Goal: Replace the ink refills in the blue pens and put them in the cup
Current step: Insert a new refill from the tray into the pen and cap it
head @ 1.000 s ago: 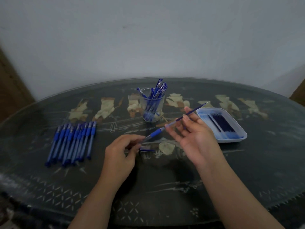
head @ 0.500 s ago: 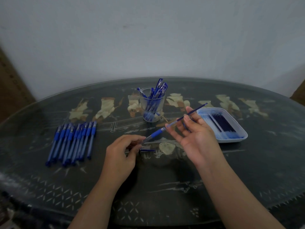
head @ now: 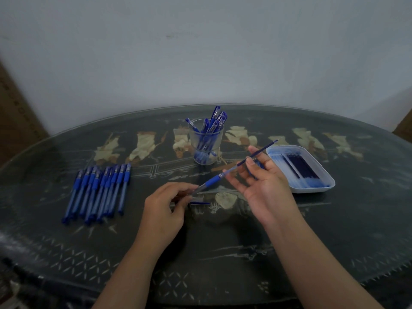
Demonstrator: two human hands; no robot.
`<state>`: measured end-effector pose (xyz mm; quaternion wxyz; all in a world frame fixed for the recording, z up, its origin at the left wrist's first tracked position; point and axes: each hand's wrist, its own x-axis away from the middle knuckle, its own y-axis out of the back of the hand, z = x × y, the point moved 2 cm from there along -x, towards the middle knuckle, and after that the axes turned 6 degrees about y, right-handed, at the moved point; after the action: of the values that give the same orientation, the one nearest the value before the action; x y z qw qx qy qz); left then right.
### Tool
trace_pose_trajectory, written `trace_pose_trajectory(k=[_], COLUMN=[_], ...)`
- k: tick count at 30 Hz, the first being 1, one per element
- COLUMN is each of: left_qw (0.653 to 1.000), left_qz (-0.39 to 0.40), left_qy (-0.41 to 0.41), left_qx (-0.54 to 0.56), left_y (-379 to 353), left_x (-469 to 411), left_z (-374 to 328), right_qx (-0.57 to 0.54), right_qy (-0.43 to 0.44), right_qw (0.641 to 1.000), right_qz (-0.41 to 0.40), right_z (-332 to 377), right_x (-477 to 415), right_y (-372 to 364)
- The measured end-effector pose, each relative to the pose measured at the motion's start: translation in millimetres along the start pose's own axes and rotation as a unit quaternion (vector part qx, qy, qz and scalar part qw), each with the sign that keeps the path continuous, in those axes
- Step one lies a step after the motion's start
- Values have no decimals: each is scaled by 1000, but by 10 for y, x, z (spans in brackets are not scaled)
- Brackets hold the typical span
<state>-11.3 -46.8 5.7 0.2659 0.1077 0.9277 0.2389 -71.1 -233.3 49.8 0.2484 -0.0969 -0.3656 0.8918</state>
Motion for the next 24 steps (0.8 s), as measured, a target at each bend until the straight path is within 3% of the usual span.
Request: trace_pose_trajectory(k=[9, 13, 19, 24], left_qw=[1000, 1000, 1000, 997], left_qz=[4, 4, -4, -17], left_qy=[-1, -1, 13, 55], left_qx=[-1, 5, 19, 53], left_y=[6, 2, 9, 15], left_x=[8, 7, 4, 5], left_z=[-11, -26, -45, -53], right_qx=[147, 207, 325, 431], right_qy=[78, 89, 88, 75], right_qw=[986, 974, 937, 884], right_qz=[-10, 24, 90, 165], right_z=[34, -45, -189, -265], right_x=[76, 106, 147, 159], right_y=[-48, -52, -72, -66])
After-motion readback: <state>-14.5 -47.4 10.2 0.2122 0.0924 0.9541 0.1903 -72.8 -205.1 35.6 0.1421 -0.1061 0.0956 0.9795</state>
